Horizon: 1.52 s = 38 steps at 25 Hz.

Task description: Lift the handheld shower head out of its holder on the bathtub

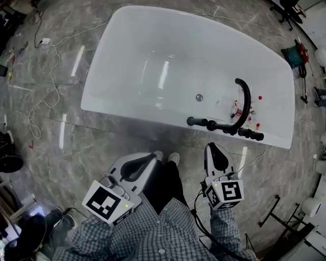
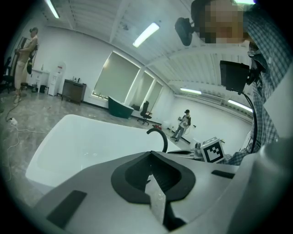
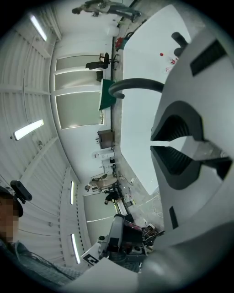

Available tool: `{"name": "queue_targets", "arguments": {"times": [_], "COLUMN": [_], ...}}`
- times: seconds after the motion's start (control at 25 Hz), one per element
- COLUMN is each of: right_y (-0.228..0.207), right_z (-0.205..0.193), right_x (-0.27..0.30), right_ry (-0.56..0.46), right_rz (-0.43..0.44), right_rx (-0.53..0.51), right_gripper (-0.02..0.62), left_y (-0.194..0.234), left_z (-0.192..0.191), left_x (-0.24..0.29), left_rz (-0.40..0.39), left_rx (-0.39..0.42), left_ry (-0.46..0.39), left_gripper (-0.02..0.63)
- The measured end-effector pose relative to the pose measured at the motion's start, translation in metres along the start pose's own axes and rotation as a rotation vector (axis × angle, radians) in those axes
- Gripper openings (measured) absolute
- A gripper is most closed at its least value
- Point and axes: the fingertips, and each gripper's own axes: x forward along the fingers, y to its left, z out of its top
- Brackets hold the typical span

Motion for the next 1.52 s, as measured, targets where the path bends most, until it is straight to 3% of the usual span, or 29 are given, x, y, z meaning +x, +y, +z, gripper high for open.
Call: {"name": "queue_targets", "arguments": {"times": [0.76,1.52], "right_y": [-0.043,-0.065], "right_z": [-0.069,-0.135], "right_x": [0.070,0.140], "right_ry": [0.103,0.209], "right_rz": [0.089,0.180], "right_rx": [-0.048,-0.133], "right_gripper": [0.023,0.086], "left_y": [0.018,0.039], "left_z": [-0.033,-0.054], "left_x": [0.088,0.133], "left_rz": [0.023,0.089], "left_rx": [-0.037,-0.104], "left_ry": [0.030,0.033], "left_gripper": [0.002,0.002]}}
